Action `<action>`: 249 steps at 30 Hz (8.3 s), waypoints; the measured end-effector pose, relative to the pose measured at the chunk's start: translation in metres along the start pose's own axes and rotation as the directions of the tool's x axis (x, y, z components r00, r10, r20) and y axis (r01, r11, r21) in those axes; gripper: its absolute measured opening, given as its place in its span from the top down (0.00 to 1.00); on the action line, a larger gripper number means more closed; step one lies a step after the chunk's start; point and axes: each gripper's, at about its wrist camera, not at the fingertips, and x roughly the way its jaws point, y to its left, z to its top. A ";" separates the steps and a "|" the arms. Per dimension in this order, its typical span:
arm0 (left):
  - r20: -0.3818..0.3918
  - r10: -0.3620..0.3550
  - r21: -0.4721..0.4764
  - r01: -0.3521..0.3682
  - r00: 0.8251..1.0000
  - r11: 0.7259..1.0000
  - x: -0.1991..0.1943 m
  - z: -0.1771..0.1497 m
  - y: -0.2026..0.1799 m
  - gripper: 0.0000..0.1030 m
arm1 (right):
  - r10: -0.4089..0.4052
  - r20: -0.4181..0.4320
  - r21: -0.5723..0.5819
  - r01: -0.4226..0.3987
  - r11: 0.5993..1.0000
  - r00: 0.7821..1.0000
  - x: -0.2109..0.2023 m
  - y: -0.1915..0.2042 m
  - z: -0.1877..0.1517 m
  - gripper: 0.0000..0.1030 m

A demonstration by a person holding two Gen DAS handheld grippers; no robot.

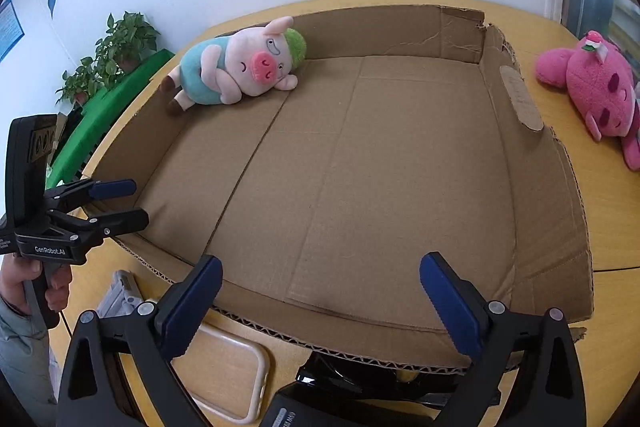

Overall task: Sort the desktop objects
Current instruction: 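Withdraw the right tool while moving the left tool toward the black charger box, then grasp the black charger box with the left tool, then lift the charger box toward the cardboard box with the left tool, then lower the charger box into the cardboard box and open the left tool, then withdraw the left tool up and away from the cardboard box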

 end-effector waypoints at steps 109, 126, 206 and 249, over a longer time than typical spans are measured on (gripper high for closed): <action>-0.077 -0.393 -0.008 0.394 0.916 0.919 0.004 -0.116 -0.171 0.32 | 0.000 -0.027 -0.330 -0.009 0.944 1.000 -0.061 0.020 -0.174 0.23; 0.350 -0.344 0.116 0.324 0.871 0.939 -0.130 -0.024 -0.137 0.32 | 0.059 0.333 -0.428 0.095 0.899 0.941 -0.136 0.076 -0.068 0.24; 0.566 0.174 -0.054 -0.175 0.805 0.983 -0.109 0.110 -0.092 0.18 | -0.093 0.268 -0.124 0.130 0.984 0.959 -0.062 -0.012 0.130 0.00; 0.532 0.260 -0.119 -0.233 0.806 0.965 -0.120 -0.027 -0.118 0.18 | -0.248 0.426 -0.009 0.278 0.961 0.870 -0.122 0.054 -0.013 0.00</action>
